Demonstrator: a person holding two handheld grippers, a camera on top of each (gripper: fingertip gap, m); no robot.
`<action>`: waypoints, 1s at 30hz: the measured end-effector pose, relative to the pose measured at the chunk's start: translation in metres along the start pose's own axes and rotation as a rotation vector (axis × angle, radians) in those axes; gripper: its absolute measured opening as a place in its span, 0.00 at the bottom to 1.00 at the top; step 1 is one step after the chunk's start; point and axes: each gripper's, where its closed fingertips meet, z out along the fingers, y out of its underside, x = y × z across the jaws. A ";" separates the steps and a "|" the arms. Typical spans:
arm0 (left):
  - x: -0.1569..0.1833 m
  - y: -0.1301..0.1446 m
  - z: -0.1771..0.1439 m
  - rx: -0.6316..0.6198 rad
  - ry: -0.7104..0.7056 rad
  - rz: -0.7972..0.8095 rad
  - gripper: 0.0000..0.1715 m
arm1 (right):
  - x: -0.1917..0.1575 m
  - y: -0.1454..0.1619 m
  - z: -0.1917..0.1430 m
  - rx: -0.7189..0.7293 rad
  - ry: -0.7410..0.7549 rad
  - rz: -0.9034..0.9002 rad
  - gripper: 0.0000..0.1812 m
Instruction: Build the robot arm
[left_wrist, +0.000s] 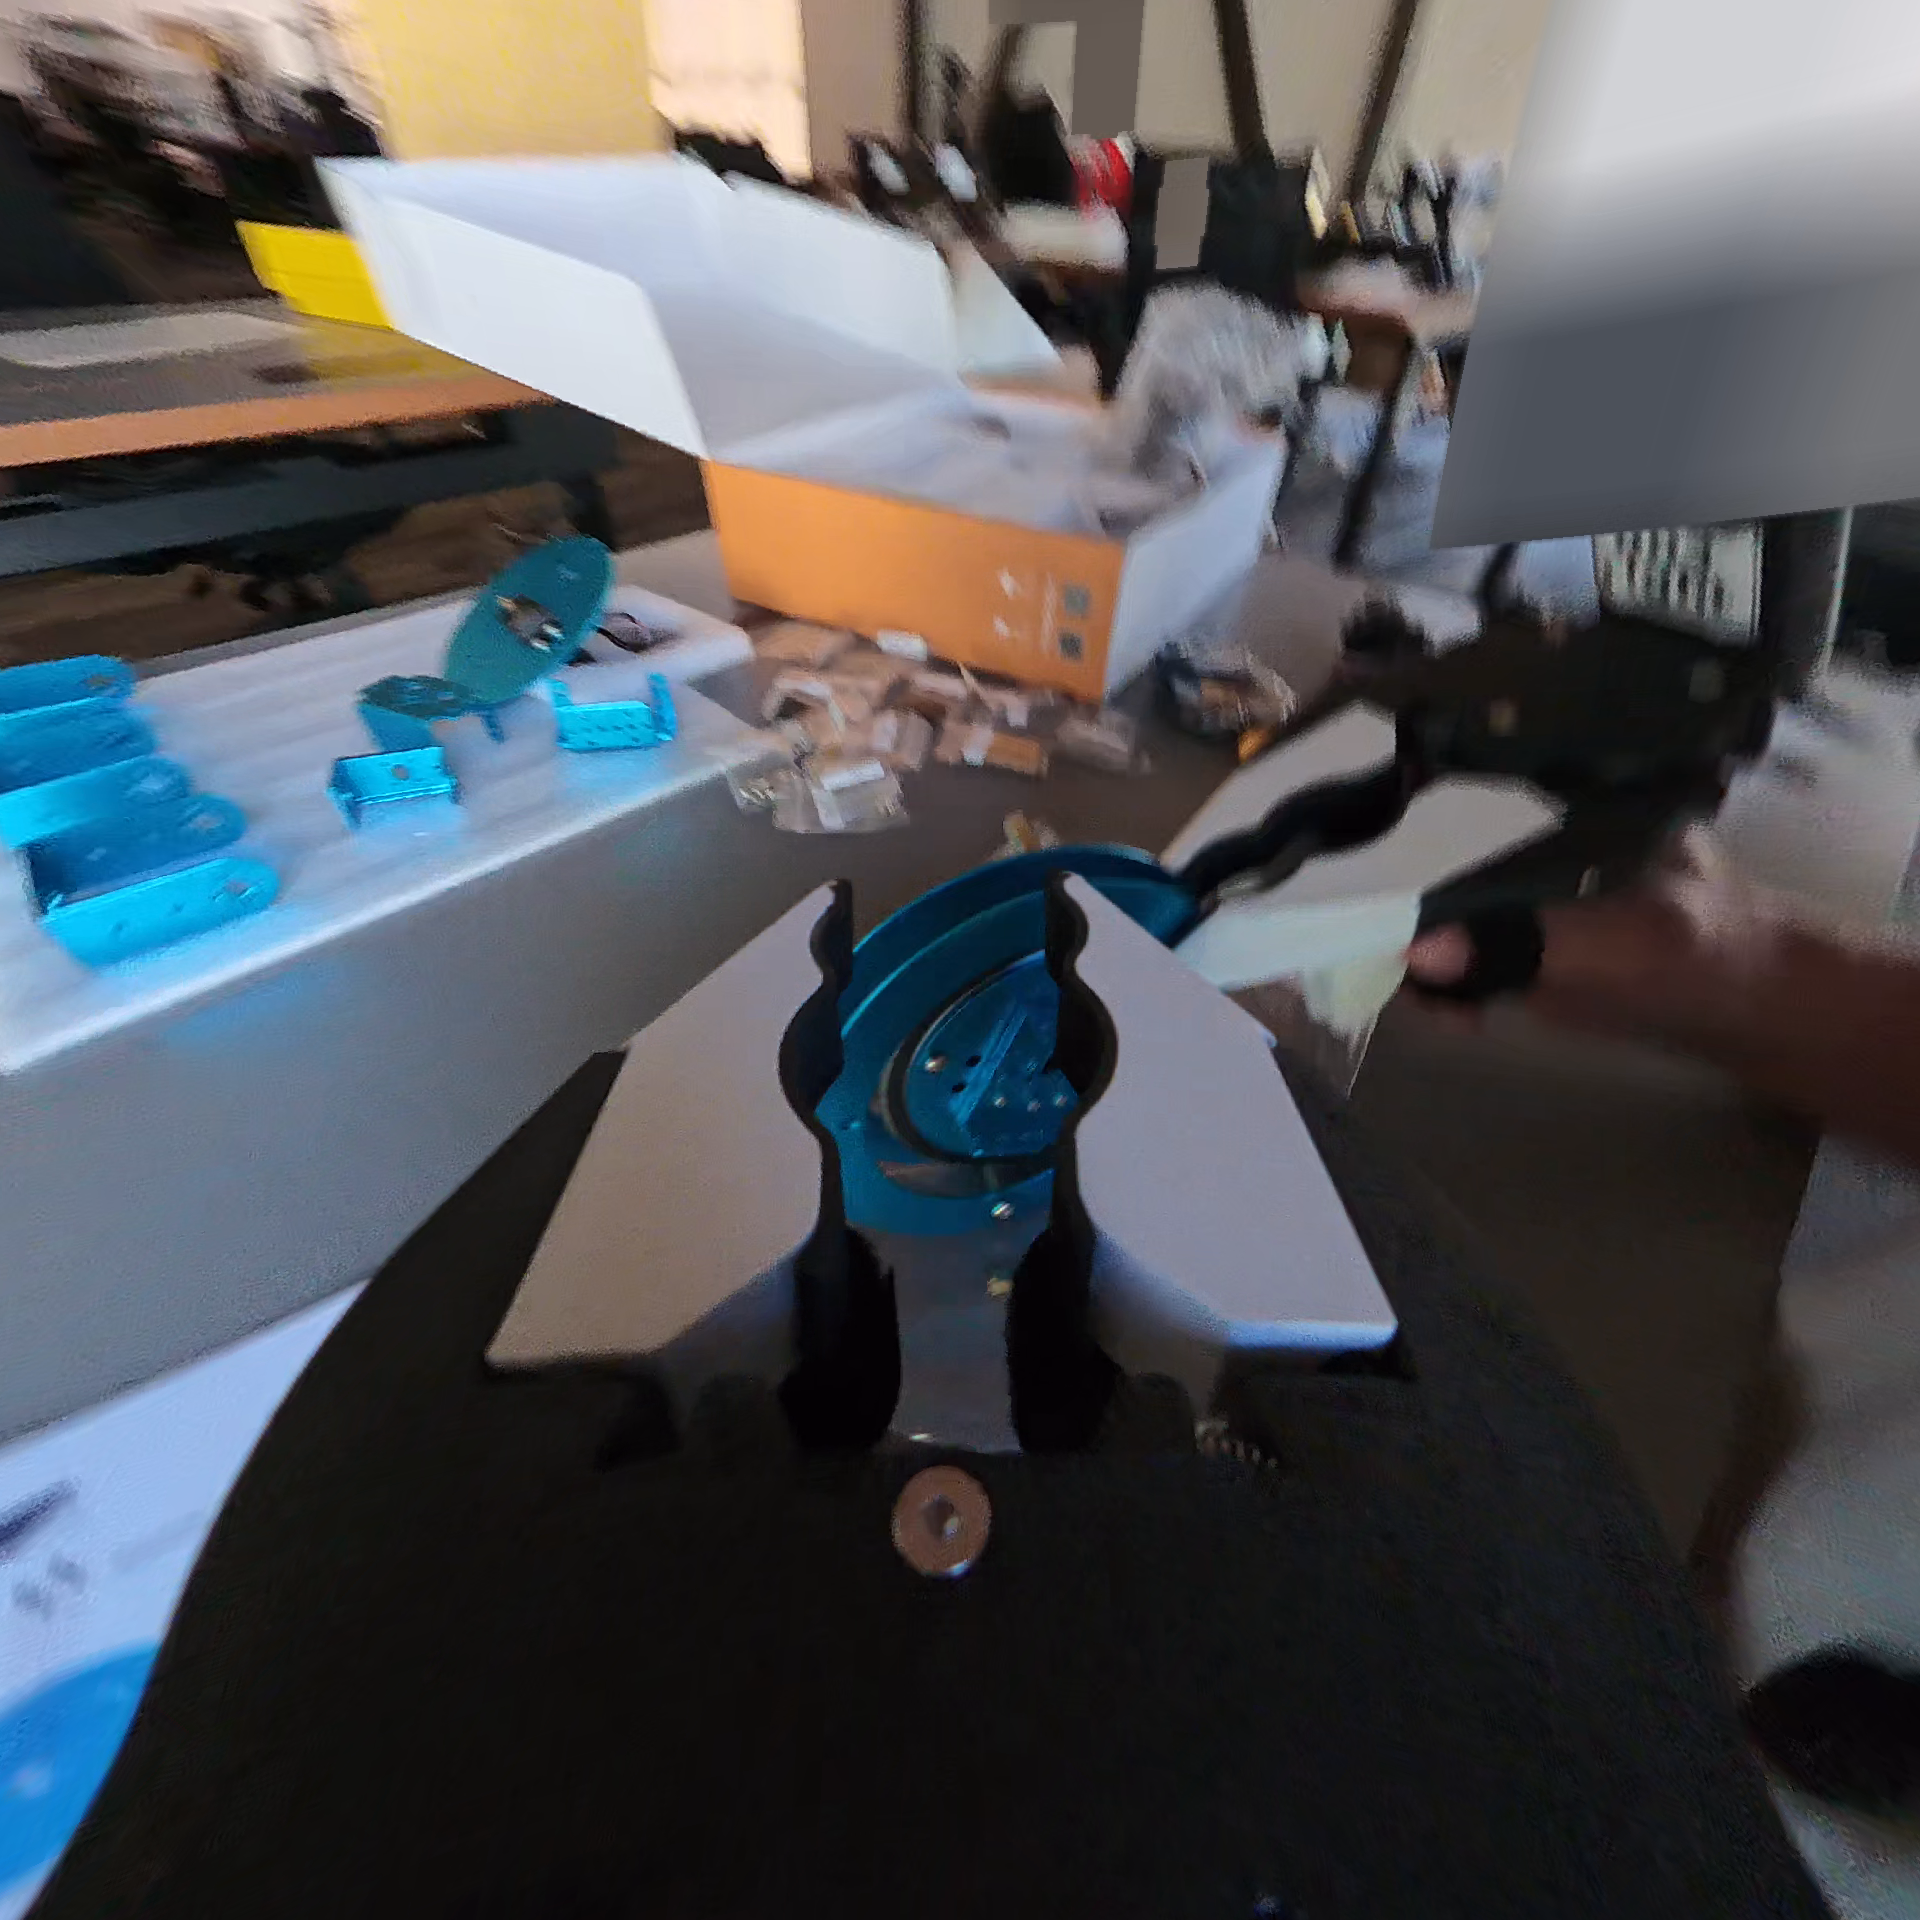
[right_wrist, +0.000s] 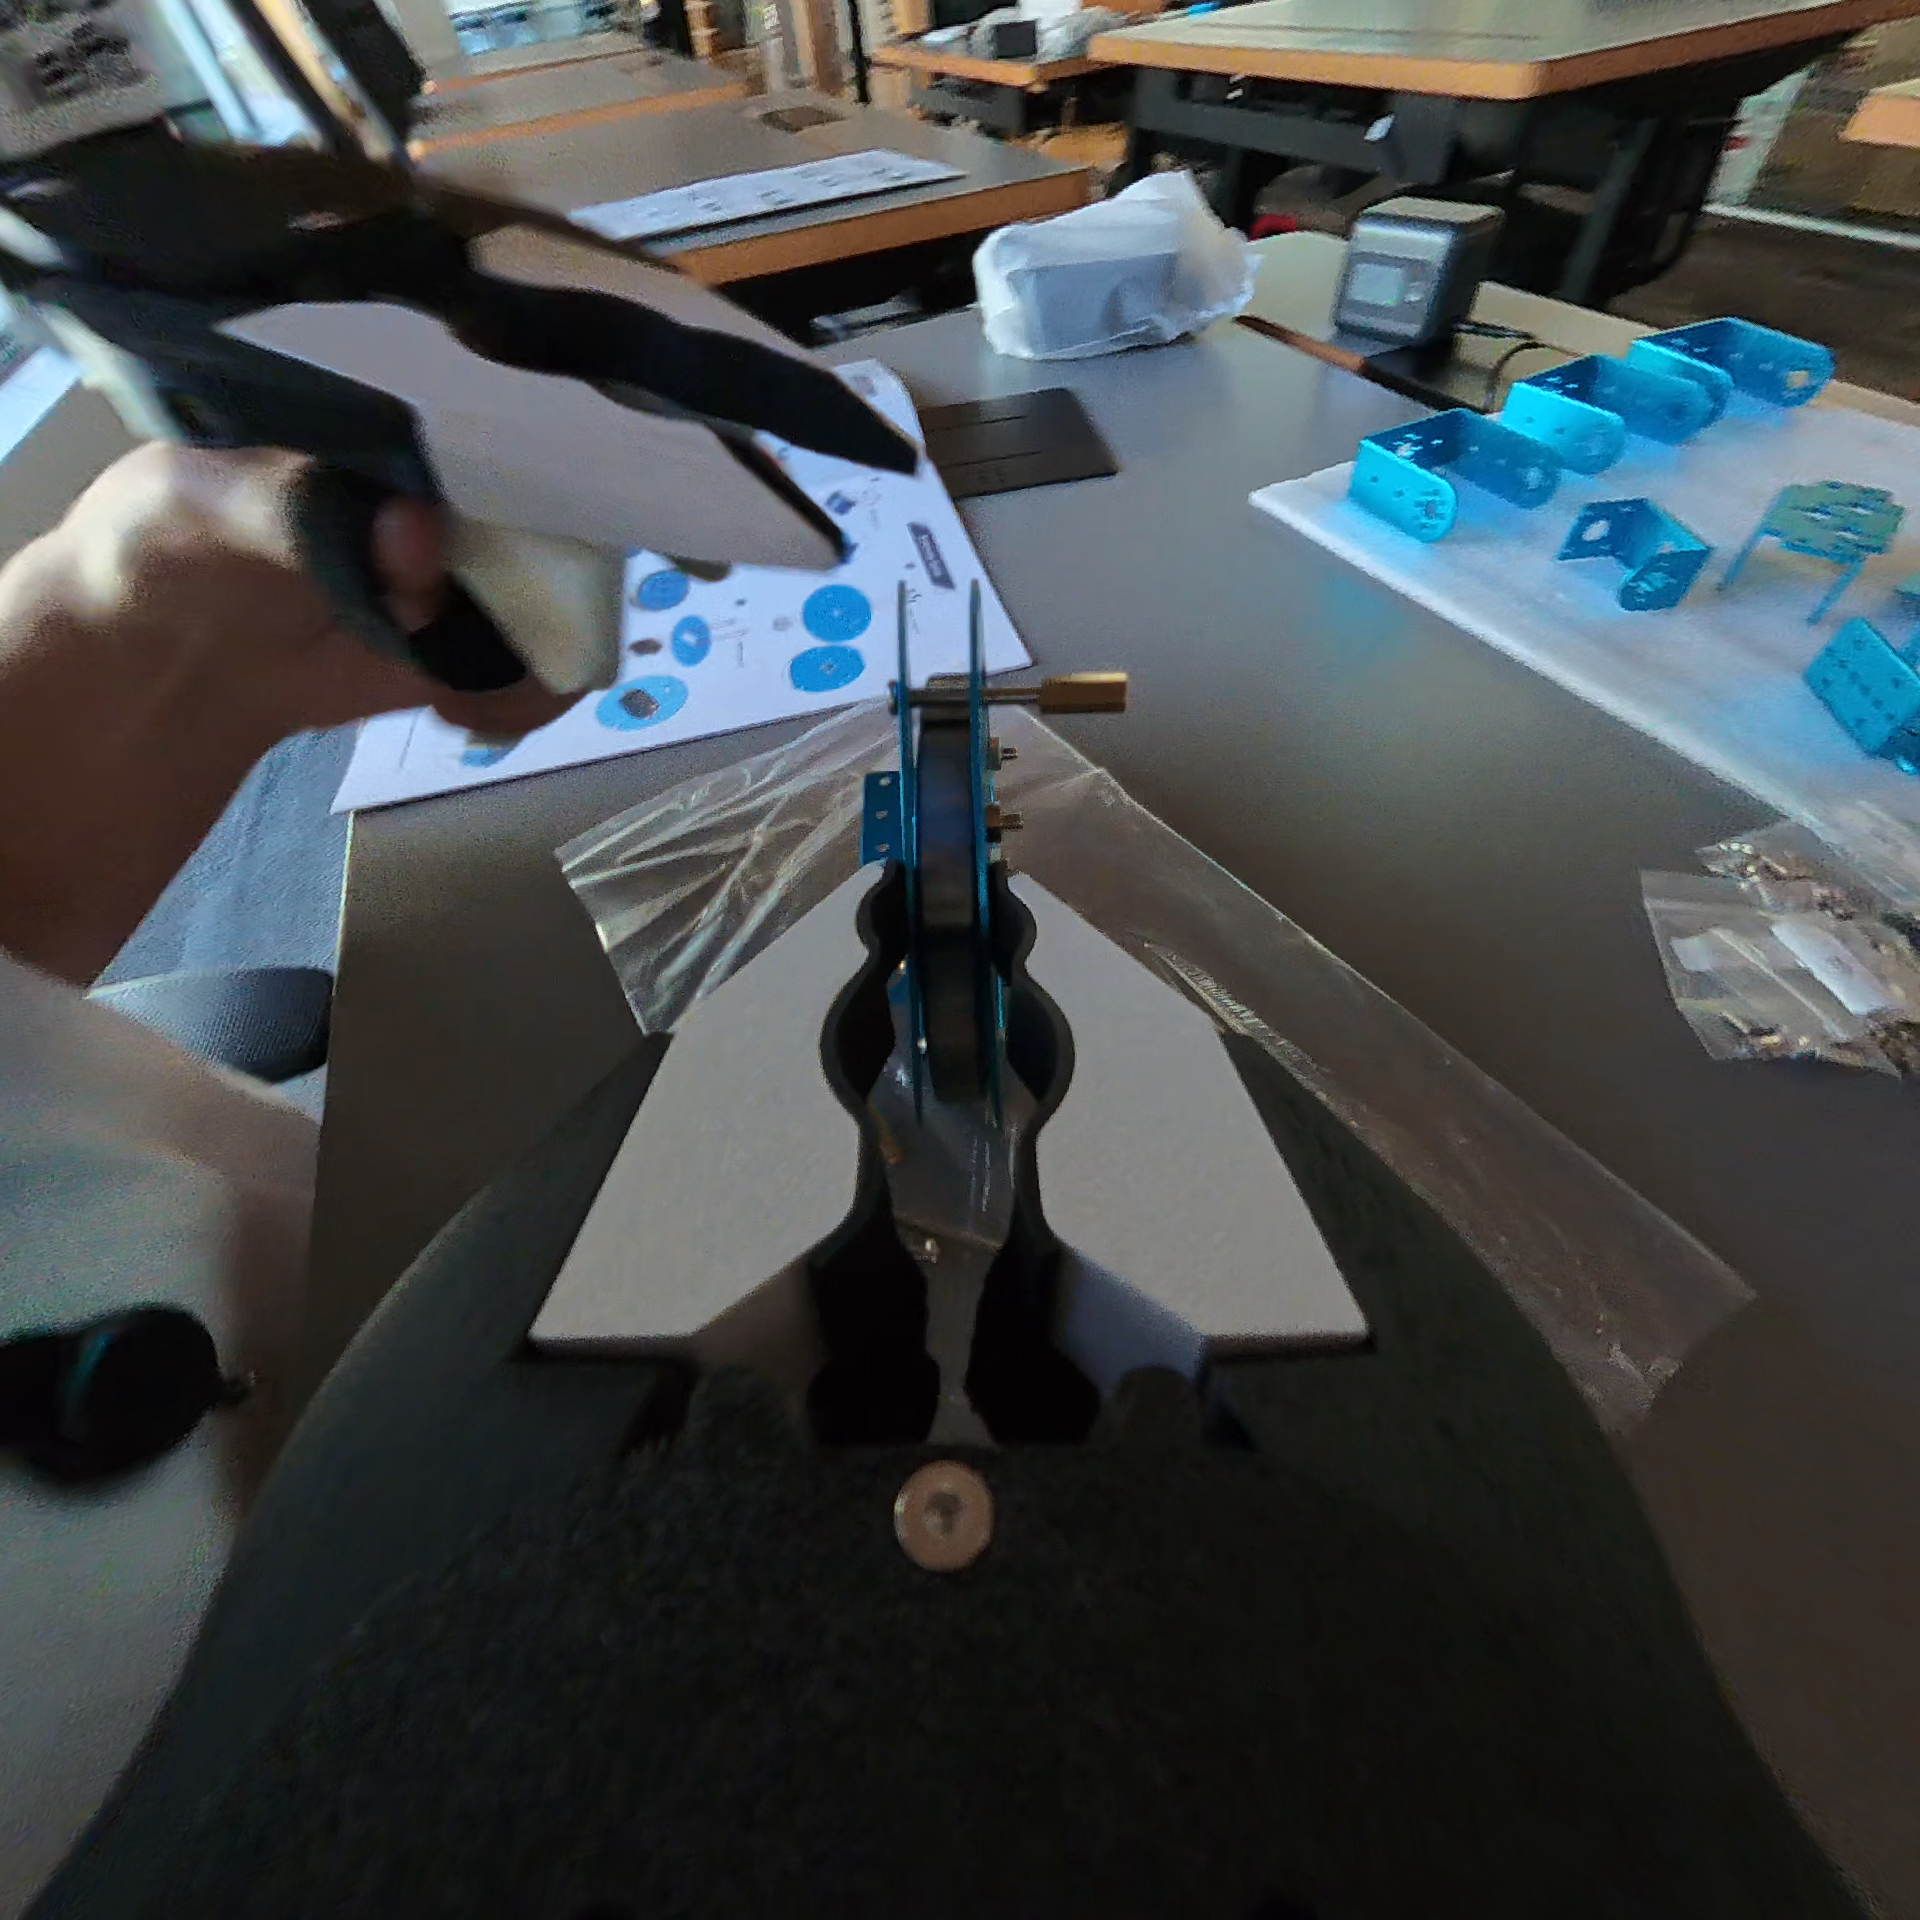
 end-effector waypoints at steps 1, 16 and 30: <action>-0.001 -0.004 -0.007 0.057 -0.061 -0.061 0.21 | -0.001 0.000 0.001 0.007 0.033 0.015 0.08; 0.036 0.022 -0.009 -0.039 0.062 -0.429 0.26 | -0.010 0.000 0.005 0.114 0.341 0.095 0.08; 0.033 0.032 0.015 -0.142 -0.178 -0.360 0.30 | -0.026 -0.001 0.010 0.145 0.461 0.039 0.08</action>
